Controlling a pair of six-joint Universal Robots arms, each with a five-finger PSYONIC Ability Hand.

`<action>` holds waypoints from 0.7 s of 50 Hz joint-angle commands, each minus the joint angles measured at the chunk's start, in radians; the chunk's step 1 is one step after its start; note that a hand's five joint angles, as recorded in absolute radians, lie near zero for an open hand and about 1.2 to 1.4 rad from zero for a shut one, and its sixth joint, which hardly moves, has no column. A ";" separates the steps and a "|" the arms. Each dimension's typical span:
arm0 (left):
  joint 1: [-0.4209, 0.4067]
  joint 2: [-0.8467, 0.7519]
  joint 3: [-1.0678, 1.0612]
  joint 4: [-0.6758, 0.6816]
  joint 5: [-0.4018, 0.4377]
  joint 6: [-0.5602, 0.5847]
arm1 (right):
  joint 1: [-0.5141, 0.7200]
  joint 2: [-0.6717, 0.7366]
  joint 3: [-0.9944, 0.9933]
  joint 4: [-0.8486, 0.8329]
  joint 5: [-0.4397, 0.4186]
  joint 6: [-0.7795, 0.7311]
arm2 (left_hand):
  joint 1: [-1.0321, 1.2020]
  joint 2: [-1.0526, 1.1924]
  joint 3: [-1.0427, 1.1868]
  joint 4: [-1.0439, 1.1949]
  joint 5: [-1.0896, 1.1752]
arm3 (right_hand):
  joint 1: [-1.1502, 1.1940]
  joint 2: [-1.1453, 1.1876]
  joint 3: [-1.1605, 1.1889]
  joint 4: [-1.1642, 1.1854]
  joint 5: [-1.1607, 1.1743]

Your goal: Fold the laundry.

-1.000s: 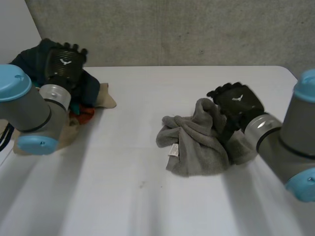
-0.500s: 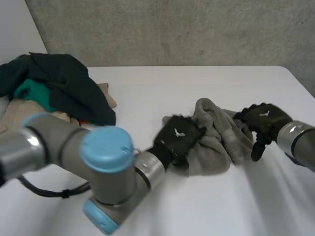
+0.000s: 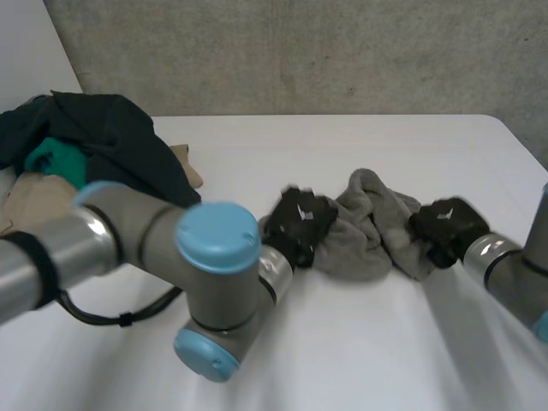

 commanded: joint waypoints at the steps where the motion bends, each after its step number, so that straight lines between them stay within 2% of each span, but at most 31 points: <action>1: 0.059 0.296 -0.066 -0.012 -0.032 -0.010 | -0.022 -0.287 -0.061 0.043 0.007 0.010 | 0.270 0.211 0.212 0.209 0.246 | 0.277 0.220 0.217 0.204 0.226; 7: 0.133 0.507 -0.133 -0.050 -0.029 -0.041 | -0.047 -0.332 -0.228 0.258 0.002 0.019 | 0.270 0.211 0.212 0.209 0.246 | 0.277 0.220 0.217 0.204 0.226; 12: 0.158 0.562 -0.163 -0.105 -0.029 -0.070 | -0.041 -0.327 -0.370 0.416 -0.007 0.049 | 0.270 0.211 0.212 0.209 0.246 | 0.277 0.220 0.217 0.204 0.226; 15: 0.182 0.559 -0.190 -0.124 -0.027 -0.084 | -0.045 -0.300 -0.403 0.416 -0.005 0.078 | 0.270 0.211 0.212 0.209 0.246 | 0.277 0.220 0.217 0.204 0.226; 21: 0.237 0.474 -0.223 -0.111 -0.024 -0.093 | -0.042 -0.051 -0.478 0.401 0.002 0.178 | 0.270 0.211 0.212 0.209 0.246 | 0.277 0.220 0.217 0.204 0.226; 23: 0.257 0.375 -0.203 -0.088 -0.024 -0.091 | -0.036 0.009 -0.493 0.387 0.009 0.190 | 0.270 0.211 0.212 0.209 0.246 | 0.277 0.220 0.217 0.204 0.226; 27: 0.267 0.232 -0.123 -0.033 -0.027 -0.076 | -0.024 0.147 -0.542 0.286 0.080 0.207 | 0.270 0.211 0.212 0.209 0.246 | 0.277 0.220 0.217 0.204 0.226; 31: 0.297 0.066 0.021 0.022 -0.035 -0.068 | -0.010 0.224 -0.559 0.096 0.205 0.214 | 0.270 0.211 0.212 0.209 0.246 | 0.277 0.220 0.217 0.204 0.226; 32: 0.309 0.036 0.050 0.030 -0.037 -0.068 | -0.005 0.240 -0.559 0.003 0.243 0.217 | 0.270 0.211 0.212 0.209 0.246 | 0.277 0.220 0.217 0.204 0.226; 35: 0.357 -0.044 0.142 0.050 -0.024 -0.073 | -0.001 0.265 -0.553 -0.138 0.285 0.214 | 0.270 0.211 0.212 0.209 0.246 | 0.277 0.220 0.217 0.204 0.226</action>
